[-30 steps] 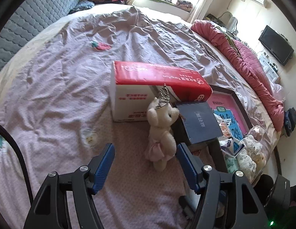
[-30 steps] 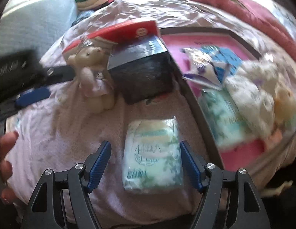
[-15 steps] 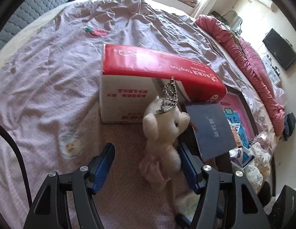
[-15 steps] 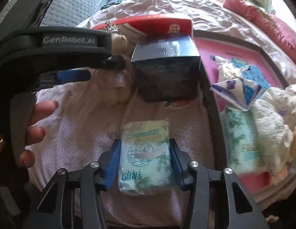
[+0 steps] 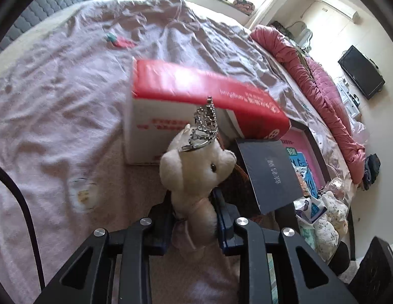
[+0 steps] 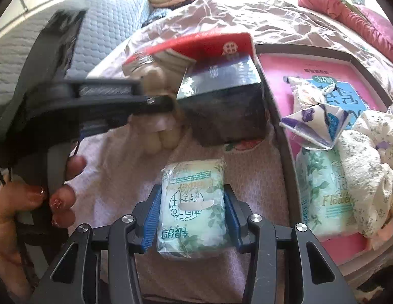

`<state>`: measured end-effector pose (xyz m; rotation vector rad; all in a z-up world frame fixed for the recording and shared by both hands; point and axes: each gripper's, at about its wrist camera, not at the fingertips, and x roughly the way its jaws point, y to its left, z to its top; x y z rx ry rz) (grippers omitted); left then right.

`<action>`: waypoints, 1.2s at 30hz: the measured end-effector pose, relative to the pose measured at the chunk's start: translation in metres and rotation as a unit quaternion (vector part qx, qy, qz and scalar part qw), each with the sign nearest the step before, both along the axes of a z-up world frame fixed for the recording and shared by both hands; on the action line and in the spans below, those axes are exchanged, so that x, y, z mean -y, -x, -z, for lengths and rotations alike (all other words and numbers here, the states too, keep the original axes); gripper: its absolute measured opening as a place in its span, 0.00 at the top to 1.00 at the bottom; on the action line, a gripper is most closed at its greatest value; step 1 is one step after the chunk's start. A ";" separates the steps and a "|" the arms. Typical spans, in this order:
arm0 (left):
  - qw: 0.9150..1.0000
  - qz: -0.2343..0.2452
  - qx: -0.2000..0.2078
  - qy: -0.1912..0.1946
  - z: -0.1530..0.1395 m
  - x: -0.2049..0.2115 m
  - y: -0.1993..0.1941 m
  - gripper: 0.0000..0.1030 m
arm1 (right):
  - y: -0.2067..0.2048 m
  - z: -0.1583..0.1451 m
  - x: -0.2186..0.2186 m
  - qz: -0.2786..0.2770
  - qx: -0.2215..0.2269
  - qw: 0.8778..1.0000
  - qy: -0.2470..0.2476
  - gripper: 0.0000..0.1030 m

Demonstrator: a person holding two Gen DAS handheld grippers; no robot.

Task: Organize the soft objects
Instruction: 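Carry the teddy bear and tissue pack with both tools over the tray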

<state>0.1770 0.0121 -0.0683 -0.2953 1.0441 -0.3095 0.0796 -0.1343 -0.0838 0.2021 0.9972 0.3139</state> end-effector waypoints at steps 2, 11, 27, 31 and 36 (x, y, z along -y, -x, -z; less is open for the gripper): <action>1.000 -0.002 0.010 -0.004 -0.008 -0.005 0.007 0.73 | 0.001 -0.007 0.000 0.000 0.016 1.000 -0.006 0.54; 0.998 -0.014 0.052 -0.023 -0.049 -0.018 0.039 0.73 | 0.014 -0.045 0.017 0.007 0.083 0.997 -0.009 0.54; 0.993 0.072 0.085 -0.033 -0.096 0.077 0.083 0.72 | 0.037 -0.115 0.116 0.101 0.177 0.979 -0.001 0.54; 0.991 0.094 0.086 -0.035 -0.099 0.100 0.089 0.73 | 0.042 -0.121 0.141 0.125 0.185 0.975 -0.002 0.54; 0.989 0.107 0.092 -0.044 -0.104 0.121 0.096 0.73 | 0.050 -0.127 0.165 0.145 0.198 0.969 0.001 0.54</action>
